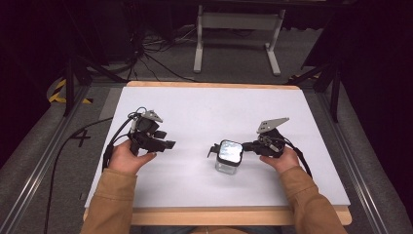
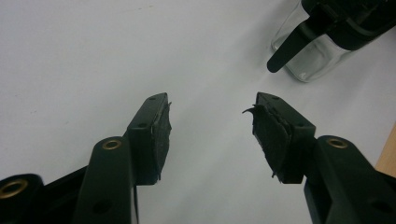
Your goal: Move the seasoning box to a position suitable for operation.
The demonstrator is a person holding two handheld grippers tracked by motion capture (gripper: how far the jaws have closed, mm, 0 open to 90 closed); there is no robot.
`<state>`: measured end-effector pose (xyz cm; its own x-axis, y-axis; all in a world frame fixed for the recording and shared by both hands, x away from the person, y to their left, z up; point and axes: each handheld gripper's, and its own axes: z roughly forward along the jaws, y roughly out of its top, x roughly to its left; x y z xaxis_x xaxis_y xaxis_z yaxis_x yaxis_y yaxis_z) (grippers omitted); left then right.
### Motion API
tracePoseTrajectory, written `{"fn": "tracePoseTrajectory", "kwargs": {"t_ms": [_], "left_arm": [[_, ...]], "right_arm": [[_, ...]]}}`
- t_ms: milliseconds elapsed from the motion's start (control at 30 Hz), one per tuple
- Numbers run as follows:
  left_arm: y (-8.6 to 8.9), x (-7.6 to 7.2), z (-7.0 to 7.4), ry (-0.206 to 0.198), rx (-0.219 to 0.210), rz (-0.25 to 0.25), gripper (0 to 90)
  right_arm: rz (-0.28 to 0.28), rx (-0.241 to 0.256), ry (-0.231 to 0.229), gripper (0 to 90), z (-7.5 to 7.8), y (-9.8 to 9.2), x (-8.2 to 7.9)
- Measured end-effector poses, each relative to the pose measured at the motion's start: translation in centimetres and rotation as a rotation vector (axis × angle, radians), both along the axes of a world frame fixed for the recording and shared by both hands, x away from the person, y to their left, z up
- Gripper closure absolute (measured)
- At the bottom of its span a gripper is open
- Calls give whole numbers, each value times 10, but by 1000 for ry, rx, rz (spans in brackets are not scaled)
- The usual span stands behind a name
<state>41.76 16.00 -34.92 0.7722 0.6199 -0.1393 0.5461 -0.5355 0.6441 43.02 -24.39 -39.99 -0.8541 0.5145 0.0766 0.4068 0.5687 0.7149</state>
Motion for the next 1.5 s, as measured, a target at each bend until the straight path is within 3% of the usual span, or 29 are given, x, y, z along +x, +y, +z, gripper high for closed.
{"fn": "tracePoseTrajectory", "kwargs": {"t_ms": [133,300,867,1500], "left_arm": [[0,0,-1,5,-4,1,465],[0,1,-2,18,1,-2,465],[-3,3,-2,20,6,-5,463],[-34,19,1,19,0,-79,468]], "right_arm": [[8,-11,-3,895,-5,4,2],[27,16,8,895,-10,5,5],[41,-11,7,900,-8,7,-1],[94,-114,32,900,-16,15,-36]]}}
